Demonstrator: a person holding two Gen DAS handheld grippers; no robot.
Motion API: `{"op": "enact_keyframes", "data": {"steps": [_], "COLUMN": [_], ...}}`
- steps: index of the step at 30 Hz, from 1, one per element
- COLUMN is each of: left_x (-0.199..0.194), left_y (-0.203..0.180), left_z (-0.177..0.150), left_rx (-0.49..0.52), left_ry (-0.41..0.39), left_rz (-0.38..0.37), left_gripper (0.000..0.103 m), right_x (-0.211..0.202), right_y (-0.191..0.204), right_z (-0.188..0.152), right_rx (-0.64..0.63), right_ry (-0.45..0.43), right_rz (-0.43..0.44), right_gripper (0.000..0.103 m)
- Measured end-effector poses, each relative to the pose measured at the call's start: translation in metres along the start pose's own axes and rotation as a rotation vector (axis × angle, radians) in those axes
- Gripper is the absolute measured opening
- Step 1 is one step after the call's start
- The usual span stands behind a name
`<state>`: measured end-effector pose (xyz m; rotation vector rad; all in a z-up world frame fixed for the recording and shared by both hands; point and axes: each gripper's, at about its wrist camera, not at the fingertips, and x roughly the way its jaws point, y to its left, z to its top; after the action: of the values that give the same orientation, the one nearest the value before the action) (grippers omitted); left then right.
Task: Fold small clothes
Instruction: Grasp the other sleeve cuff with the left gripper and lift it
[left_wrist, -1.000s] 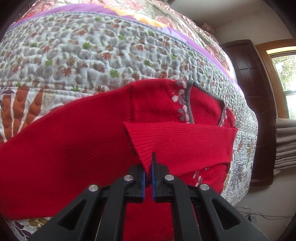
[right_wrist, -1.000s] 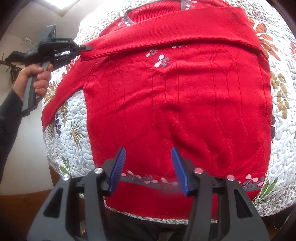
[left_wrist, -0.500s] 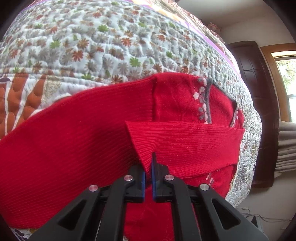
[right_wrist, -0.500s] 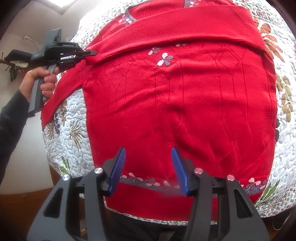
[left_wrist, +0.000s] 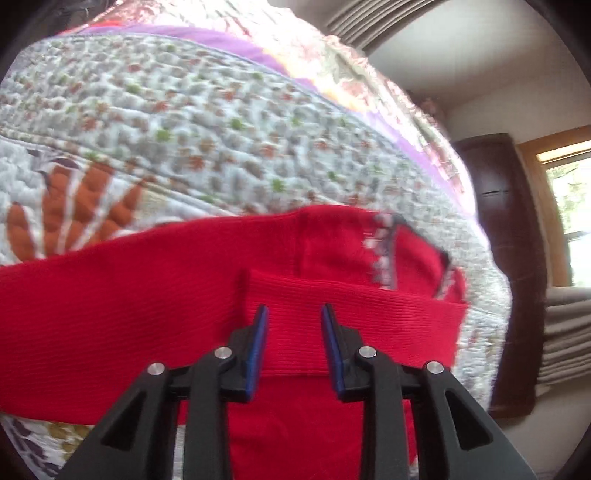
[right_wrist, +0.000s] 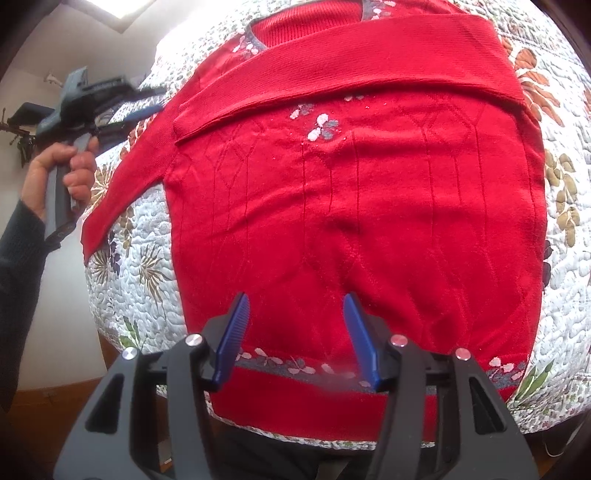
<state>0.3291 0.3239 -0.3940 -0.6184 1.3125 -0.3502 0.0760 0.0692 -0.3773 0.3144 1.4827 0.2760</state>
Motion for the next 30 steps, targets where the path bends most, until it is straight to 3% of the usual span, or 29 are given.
{"op": "enact_keyframes", "data": {"steps": [3,5,8,9,11,13,15,17,21,23,27,30], "left_x": [0.033,0.048,0.037,0.029,0.002,-0.032,-0.077,-0.115,-0.200,-0.225,-0.253,-0.255], "left_y": [0.001,0.016,0.036,0.040,0.058,0.083,0.117,0.150,0.234,0.267,0.316,0.342], "left_z": [-0.004,-0.005,-0.009,-0.011,-0.020,-0.038,-0.067,-0.100,-0.181,-0.203,-0.216,-0.206], "left_rx": [0.003,-0.048,-0.129,-0.137,-0.171,-0.244,-0.347,-0.444,-0.702,-0.790,-0.879,-0.898], "left_ry": [0.065,0.089,0.051,0.034,-0.016,-0.083,-0.187,-0.291,-0.526,-0.585,-0.660,-0.654], "left_rz": [0.013,0.030,-0.028,-0.028,-0.023,-0.025,-0.023,0.007,0.097,0.119,0.112,0.107], "left_gripper": [0.029,0.028,0.030,0.036,0.049,0.051,0.066,0.074,0.077,0.078,0.078,0.078], "right_x": [-0.001,-0.006,-0.013,-0.015,-0.017,-0.020,-0.025,-0.028,-0.026,-0.021,-0.010,-0.003], "right_y": [0.006,0.010,0.009,0.009,0.011,0.017,0.027,0.040,0.069,0.082,0.102,0.116], "right_z": [0.001,0.001,0.000,-0.001,0.000,0.003,0.008,0.012,0.017,0.018,0.015,0.009], "right_rx": [-0.015,-0.019,-0.017,-0.018,-0.022,-0.042,-0.067,-0.089,-0.154,-0.186,-0.232,-0.260], "right_ry": [-0.001,-0.010,-0.017,-0.016,-0.013,-0.015,-0.027,-0.044,-0.043,-0.029,0.003,0.022], "right_rz": [-0.001,-0.003,-0.015,-0.021,-0.029,-0.033,-0.031,-0.025,-0.011,-0.006,-0.010,-0.018], "right_gripper": [0.053,0.054,0.055,0.055,0.055,0.055,0.058,0.063,0.064,0.064,0.064,0.064]}}
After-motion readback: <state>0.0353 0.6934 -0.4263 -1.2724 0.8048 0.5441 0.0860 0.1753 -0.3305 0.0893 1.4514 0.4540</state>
